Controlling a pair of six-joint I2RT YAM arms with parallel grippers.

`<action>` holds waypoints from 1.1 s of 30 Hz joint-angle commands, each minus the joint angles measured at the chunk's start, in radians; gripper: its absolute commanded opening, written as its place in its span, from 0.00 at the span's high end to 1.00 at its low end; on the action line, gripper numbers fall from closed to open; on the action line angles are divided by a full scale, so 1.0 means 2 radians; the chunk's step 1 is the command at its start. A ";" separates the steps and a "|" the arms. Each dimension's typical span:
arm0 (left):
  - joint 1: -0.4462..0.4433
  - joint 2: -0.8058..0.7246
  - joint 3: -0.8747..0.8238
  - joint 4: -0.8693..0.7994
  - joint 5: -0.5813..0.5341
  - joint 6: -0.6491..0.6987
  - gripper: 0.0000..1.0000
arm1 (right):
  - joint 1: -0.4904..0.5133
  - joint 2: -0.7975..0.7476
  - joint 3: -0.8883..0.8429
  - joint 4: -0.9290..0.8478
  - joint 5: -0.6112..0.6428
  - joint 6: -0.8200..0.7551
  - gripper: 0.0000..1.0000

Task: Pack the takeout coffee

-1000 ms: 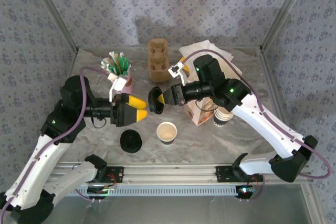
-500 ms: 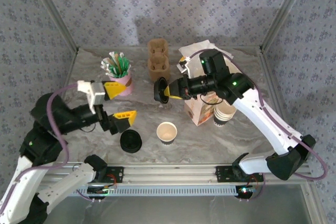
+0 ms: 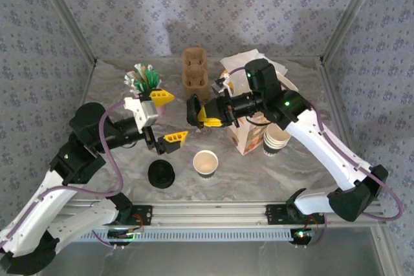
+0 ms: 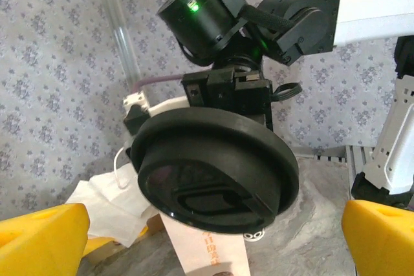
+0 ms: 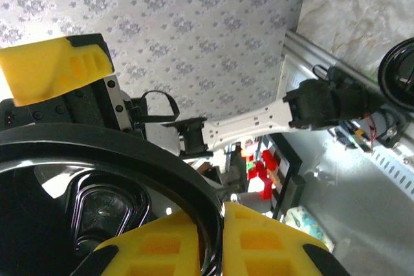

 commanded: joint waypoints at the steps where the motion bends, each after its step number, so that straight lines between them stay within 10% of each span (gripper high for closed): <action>1: -0.017 -0.007 0.009 0.041 -0.002 0.023 0.00 | 0.006 0.008 0.002 0.019 -0.028 0.023 0.87; 33: -0.040 0.035 -0.013 0.119 -0.013 -0.056 0.00 | 0.034 0.008 0.021 0.126 -0.027 0.087 0.87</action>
